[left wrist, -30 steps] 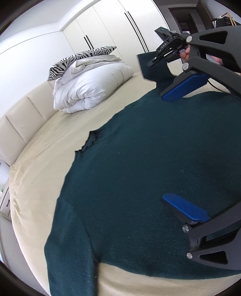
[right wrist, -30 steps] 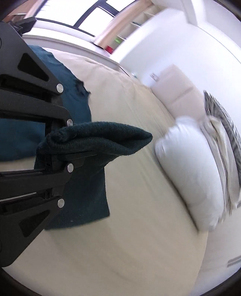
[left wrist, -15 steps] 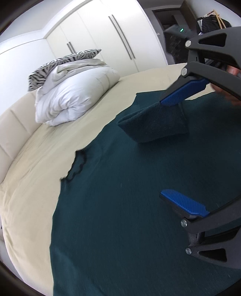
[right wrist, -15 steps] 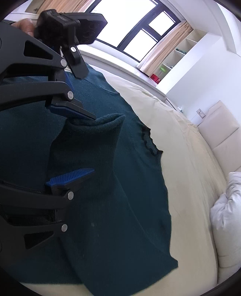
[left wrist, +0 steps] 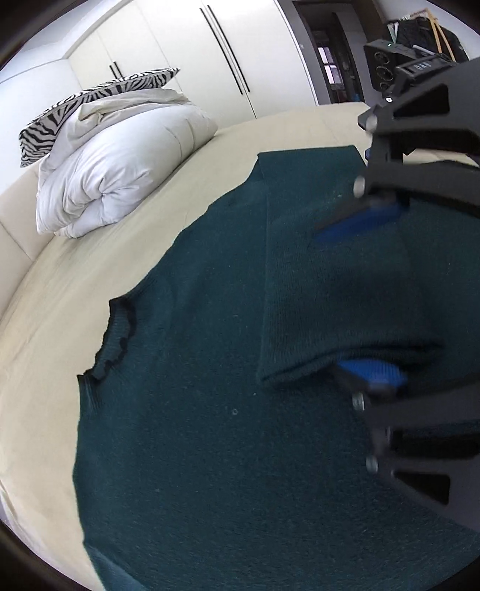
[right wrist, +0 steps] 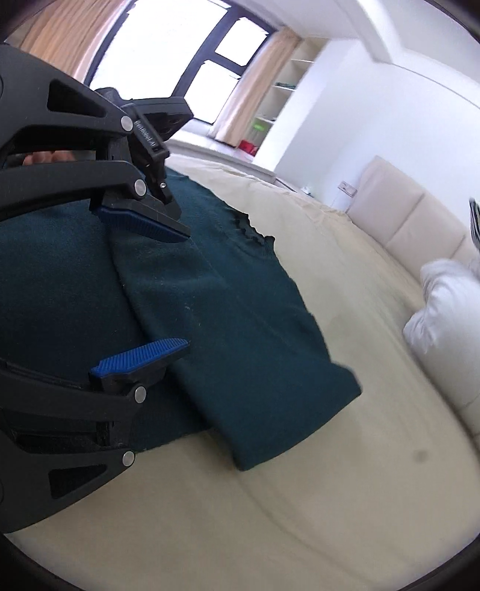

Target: Fold small clothes

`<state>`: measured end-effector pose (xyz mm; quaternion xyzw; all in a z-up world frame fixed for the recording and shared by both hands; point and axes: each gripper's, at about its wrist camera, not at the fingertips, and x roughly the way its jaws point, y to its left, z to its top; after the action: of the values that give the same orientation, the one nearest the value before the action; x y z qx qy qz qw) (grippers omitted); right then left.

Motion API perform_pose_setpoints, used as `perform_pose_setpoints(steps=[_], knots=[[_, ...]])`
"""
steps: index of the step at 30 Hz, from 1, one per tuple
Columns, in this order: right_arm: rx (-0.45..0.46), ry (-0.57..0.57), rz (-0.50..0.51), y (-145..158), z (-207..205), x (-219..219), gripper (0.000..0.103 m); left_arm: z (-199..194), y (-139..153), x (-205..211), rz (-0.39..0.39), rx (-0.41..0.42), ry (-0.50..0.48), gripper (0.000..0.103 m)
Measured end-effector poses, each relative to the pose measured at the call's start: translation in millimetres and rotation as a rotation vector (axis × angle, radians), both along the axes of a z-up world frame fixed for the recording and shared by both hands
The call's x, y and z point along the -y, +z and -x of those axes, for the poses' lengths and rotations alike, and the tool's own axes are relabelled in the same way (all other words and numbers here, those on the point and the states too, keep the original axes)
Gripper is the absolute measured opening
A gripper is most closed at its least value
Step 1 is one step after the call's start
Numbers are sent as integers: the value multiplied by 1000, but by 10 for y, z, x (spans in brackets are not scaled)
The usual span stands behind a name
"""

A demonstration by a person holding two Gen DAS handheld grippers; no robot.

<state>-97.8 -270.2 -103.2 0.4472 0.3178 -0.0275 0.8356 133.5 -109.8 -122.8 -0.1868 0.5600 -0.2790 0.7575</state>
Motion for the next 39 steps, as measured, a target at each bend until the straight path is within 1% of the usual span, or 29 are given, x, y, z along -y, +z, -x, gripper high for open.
perform_pose_setpoints(steps=[1,2,3,4,6,8,11,13,15,18,20,23,25,26,27,28,29,31,33,34,36,37,38,39], knots=[[4,-20,-66,-92,50,68,54,-12,-12,4,-14,-1,-1,22],[10,-35,-126,-176,84,120,54,-34,-17,-4,-26,0,2,12],[19,-43,-187,-265,96,153,54,-53,-10,-23,-27,4,2,9],[25,-50,-234,-330,112,176,54,-73,13,-46,-22,11,-4,8],[42,-57,-309,-423,92,195,54,-110,118,-103,-27,57,-2,8],[54,-64,-336,-434,123,235,54,-176,252,-216,-37,110,23,8],[48,-94,-381,-501,72,287,54,-328,397,-447,-23,163,86,8],[32,-122,-414,-552,-7,311,54,-420,433,-593,-25,178,119,8],[29,-134,-438,-565,-46,348,54,-486,397,-735,-31,172,151,8],[6,-155,-422,-622,-372,299,54,-557,219,-848,-37,129,165,8],[-15,-173,-428,-692,-494,314,53,-577,94,-891,-50,108,171,8],[-13,-217,-413,-740,-557,412,49,-609,-13,-922,-52,89,184,8],[5,-285,-366,-713,-486,553,48,-611,-88,-936,-46,79,187,8],[20,-292,-393,-751,-471,607,48,-606,-110,-948,-44,79,190,8],[31,-297,-434,-820,-466,648,44,-594,-117,-955,-42,82,191,8],[31,-300,-437,-858,-461,664,40,-584,-127,-961,-42,84,191,8],[28,-303,-421,-888,-457,672,30,-578,-132,-968,-42,85,191,8],[59,-304,-424,-969,-436,683,20,-580,-138,-971,-42,87,188,8],[81,-296,-436,-1028,-415,707,17,-585,-137,-968,-37,86,183,9],[82,-285,-436,-1018,-417,704,18,-585,-142,-979,-34,85,182,11],[63,-233,-429,-911,-400,665,25,-586,-158,-1015,-30,84,182,12],[56,-199,-396,-784,-382,615,25,-584,-170,-1020,-28,85,182,12],[57,-163,-339,-628,-377,564,25,-584,-182,-1013,-29,88,184,12],[53,-134,-252,-453,-374,517,26,-580,-188,-1004,-32,94,185,12]])
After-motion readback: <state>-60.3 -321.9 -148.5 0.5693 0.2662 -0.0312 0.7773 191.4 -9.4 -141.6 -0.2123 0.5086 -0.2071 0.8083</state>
